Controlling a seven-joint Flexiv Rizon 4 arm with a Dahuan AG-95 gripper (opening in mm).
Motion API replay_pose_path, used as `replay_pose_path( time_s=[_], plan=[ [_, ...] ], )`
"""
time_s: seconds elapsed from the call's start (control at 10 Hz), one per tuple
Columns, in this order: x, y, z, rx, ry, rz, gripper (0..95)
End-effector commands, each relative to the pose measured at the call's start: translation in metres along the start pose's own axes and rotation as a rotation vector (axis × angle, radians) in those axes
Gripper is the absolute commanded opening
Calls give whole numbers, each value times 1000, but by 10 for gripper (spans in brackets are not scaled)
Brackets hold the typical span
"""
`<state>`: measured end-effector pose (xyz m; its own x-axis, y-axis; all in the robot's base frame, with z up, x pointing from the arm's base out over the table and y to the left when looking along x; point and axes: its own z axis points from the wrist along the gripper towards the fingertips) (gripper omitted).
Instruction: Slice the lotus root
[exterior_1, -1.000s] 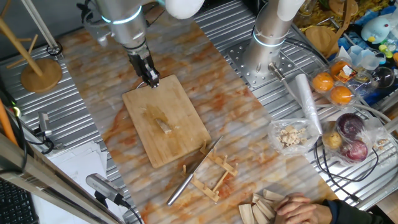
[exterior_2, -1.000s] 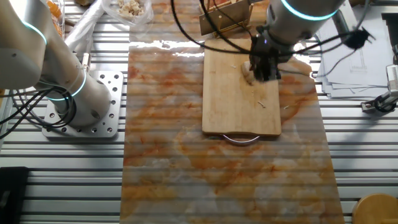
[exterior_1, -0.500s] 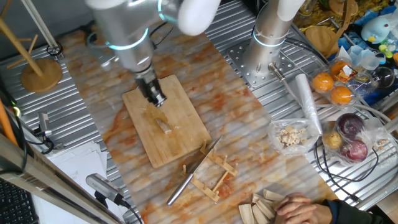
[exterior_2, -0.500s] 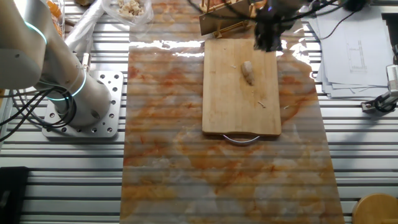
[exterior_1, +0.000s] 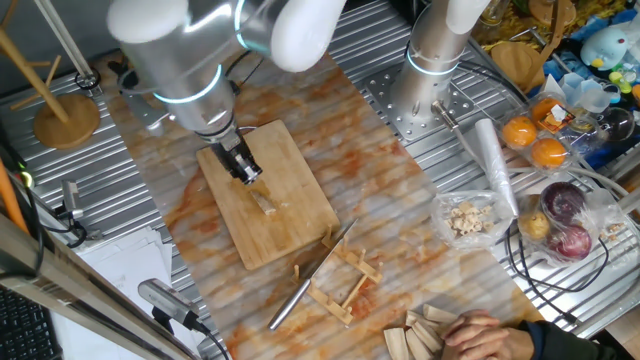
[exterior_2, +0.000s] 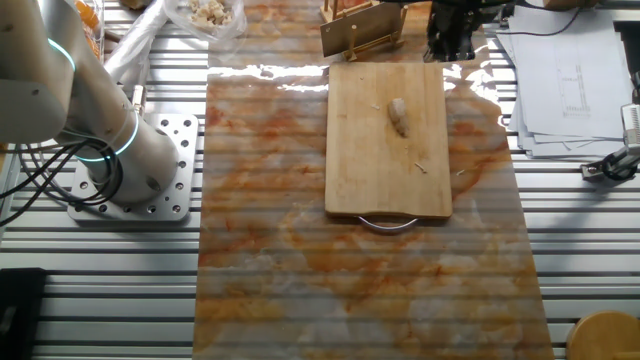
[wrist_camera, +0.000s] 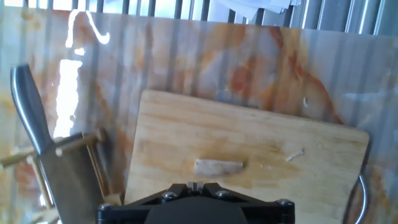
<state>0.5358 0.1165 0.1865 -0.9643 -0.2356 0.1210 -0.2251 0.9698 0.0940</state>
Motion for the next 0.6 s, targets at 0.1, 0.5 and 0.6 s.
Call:
replay_pose_path(
  time_s=[0.1, 0.5, 0.6],
  plan=[
    [-3, 0, 0, 53, -6, -147, 0],
    [-3, 0, 0, 46, -41, -179, 0],
    [-3, 0, 0, 46, -29, -166, 0]
  ],
)
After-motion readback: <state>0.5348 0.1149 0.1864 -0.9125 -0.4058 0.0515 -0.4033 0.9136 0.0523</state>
